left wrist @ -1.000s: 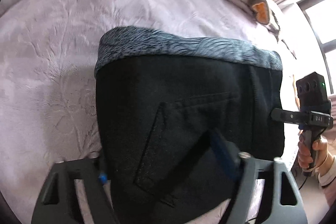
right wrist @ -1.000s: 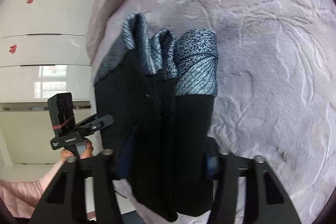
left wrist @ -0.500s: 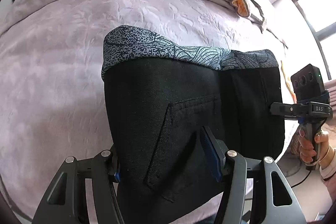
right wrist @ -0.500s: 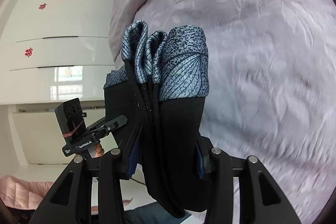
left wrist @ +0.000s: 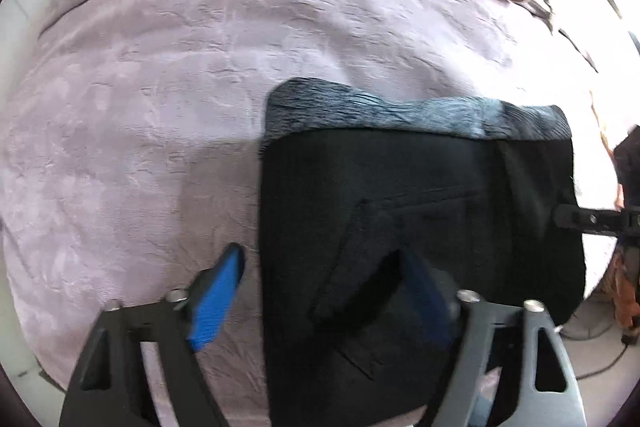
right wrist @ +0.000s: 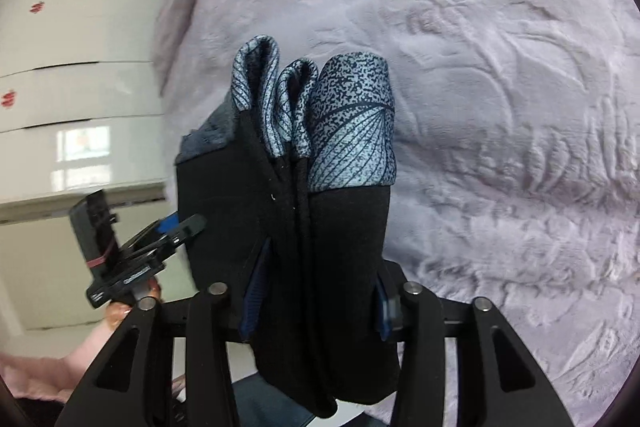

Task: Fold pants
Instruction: 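Lower the waistband edge, open the right gripper and withdraw both grippers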

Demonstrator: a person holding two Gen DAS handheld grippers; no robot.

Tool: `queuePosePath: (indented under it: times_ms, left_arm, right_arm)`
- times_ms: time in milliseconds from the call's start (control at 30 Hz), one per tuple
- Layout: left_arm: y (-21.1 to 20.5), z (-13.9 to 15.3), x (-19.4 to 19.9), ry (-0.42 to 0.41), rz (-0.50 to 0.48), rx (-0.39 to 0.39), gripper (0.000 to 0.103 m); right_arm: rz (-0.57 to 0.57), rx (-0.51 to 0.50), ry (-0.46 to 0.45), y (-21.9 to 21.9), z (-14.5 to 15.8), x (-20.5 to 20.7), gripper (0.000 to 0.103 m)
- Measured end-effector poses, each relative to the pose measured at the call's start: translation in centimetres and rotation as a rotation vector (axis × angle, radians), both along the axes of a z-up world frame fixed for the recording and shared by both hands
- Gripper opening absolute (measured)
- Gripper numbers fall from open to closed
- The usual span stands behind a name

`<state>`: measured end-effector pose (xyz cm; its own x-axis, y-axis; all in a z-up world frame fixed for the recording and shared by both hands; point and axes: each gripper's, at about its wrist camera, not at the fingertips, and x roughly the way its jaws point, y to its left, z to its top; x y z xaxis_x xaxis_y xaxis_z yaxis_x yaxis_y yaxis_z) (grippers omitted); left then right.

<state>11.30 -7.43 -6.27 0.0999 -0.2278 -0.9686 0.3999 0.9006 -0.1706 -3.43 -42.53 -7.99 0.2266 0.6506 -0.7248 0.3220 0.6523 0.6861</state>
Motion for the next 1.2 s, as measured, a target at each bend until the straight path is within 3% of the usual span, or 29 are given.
queuePosePath:
  times_ms: [100, 367, 433, 500, 633, 767, 1100, 1200]
  left_arm:
    - [0.0, 0.2, -0.2, -0.006, 0.009, 0.024, 0.084]
    - [-1.1, 2.1, -1.7, -0.05, -0.002, 0.109, 0.084]
    - [-0.9, 2.8, -2.3, -0.054, -0.004, 0.124, 0.103]
    - [-1.0, 3.7, -2.8, -0.061, -0.005, 0.128, 0.103]
    - [-2.0, 5.1, -3.7, -0.074, 0.013, 0.158, 0.103]
    - [-3.1, 6.5, -4.7, -0.085, 0.052, 0.21, 0.103]
    - [-5.5, 9.4, -8.2, -0.135, 0.182, 0.242, 0.103]
    - [-5.8, 9.7, -8.8, -0.14, 0.178, 0.263, 0.103]
  right_arm:
    - [0.025, -0.127, -0.005, 0.9, 1.2, 0.0, 0.06]
    - [0.023, -0.324, 0.028, 0.8, 4.2, -0.8, 0.08]
    - [0.005, -0.372, 0.022, 0.5, 5.3, -1.5, 0.083]
    - [-0.017, -0.41, 0.024, 1.2, 5.7, -0.4, 0.085]
    - [-0.033, -0.484, 0.024, 1.9, 7.3, -1.3, 0.103]
    - [-0.001, -0.526, 0.008, 3.0, 8.9, -1.8, 0.103]
    - [0.167, -0.512, -0.03, 4.7, 10.4, -1.3, 0.103]
    - [0.191, -0.512, -0.032, 4.7, 10.6, -1.3, 0.103]
